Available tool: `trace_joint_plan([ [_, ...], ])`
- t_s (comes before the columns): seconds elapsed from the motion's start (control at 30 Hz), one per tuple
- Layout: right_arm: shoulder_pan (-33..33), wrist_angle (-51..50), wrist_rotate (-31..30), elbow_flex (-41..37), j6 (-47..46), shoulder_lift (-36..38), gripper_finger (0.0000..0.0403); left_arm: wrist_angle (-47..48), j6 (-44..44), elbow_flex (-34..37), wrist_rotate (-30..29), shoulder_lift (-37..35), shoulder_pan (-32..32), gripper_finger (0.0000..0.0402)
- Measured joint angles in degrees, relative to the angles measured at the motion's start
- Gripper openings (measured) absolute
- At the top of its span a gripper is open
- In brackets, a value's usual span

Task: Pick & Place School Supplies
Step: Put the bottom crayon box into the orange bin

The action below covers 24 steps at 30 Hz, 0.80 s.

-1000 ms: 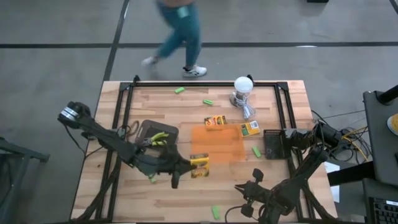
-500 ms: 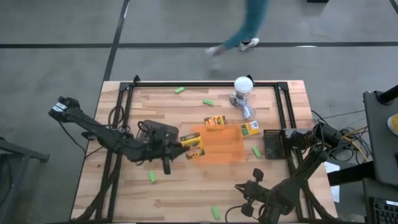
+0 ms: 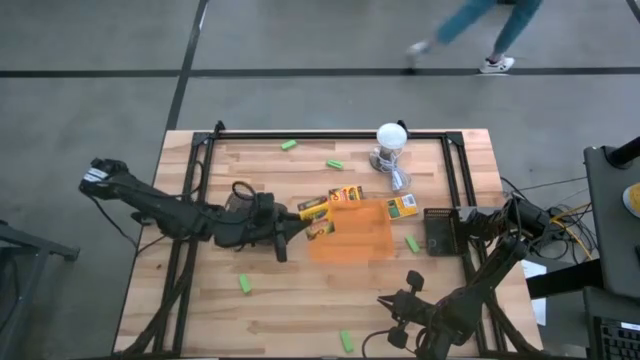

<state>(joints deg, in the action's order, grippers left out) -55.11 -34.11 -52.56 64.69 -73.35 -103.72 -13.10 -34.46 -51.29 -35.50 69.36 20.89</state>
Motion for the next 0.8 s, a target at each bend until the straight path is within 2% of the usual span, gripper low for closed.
trace_joint_plan([
  [0.23, 0.3, 0.1, -0.1, 0.0, -0.4, 0.0, 0.0027, 1.3, -4.4, 0.0, 11.2, 0.0, -8.7, 0.0042],
  [0.57, 0.4, 0.1, -0.1, -0.2, -3.2, 0.0, 0.0027, 10.5, -15.3, 0.0, 12.6, 0.8, -15.6, 0.0042],
  [0.8, 0.4, 0.0, -0.1, -1.5, -3.2, 0.0, 0.0027, 10.7, -21.9, 0.0, 18.4, 7.1, -16.5, 0.0042],
])
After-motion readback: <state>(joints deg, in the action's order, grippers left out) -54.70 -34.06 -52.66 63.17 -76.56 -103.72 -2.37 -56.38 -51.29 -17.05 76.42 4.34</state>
